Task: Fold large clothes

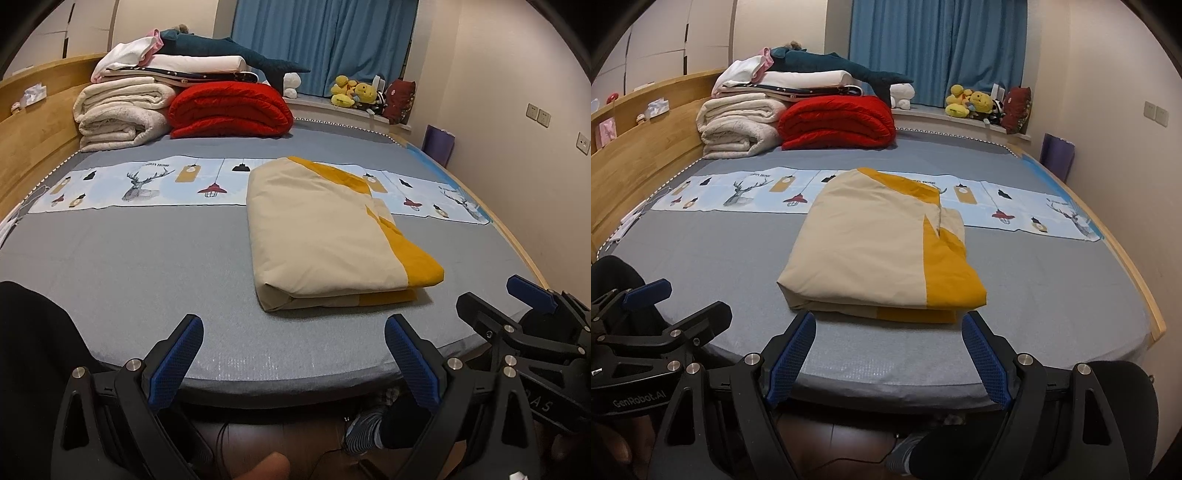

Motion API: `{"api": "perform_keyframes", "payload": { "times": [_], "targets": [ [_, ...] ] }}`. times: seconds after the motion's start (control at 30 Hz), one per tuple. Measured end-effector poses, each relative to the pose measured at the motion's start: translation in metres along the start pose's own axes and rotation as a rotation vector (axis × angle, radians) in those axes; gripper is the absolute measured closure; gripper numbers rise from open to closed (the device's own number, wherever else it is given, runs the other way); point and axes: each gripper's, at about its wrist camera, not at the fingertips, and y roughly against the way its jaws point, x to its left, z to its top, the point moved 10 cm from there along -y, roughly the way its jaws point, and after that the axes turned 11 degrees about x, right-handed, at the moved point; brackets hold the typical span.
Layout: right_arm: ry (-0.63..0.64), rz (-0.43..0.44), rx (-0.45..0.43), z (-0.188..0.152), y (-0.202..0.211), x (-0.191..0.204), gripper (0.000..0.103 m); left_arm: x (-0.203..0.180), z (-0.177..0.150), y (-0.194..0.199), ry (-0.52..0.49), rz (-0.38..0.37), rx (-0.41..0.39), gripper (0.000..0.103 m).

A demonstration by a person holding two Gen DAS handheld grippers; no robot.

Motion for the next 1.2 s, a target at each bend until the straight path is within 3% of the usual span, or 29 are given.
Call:
{"api": "perform_keyframes", "payload": {
  "times": [1.2],
  "targets": [
    [0.001,-0.001,-0.001,-0.0008,-0.0021,-0.0021,0.021,-0.0054,0.0022,-0.0007,-0.019,-0.006,-0.003,0.005]
  ]
}}
